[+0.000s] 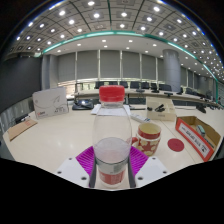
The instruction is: Pour water
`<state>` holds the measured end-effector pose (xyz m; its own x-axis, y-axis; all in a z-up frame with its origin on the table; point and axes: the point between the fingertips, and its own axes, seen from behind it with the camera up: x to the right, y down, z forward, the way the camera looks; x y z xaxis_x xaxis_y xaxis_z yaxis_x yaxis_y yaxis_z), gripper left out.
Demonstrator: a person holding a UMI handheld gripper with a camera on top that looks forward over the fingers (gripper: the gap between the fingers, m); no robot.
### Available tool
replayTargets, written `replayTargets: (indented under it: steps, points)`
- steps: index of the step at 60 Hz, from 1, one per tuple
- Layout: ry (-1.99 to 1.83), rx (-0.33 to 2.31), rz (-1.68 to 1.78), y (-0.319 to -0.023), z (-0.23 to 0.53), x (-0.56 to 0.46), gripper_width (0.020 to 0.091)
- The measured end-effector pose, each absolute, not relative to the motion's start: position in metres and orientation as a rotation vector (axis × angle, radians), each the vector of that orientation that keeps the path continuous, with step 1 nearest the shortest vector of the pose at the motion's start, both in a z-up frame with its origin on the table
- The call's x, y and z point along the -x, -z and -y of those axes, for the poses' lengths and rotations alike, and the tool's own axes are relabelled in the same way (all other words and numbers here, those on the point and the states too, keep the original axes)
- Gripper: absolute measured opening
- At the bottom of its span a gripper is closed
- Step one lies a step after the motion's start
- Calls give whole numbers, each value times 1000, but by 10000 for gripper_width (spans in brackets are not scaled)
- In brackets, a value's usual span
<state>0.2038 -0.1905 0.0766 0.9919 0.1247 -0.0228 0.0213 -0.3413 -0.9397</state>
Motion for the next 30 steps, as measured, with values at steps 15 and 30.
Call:
replayTargets:
  steps: [15,30]
  points:
    - [-270,1922,33,-106,175,-173,353]
    - [-972,1756,-435,-214,131,-120,350]
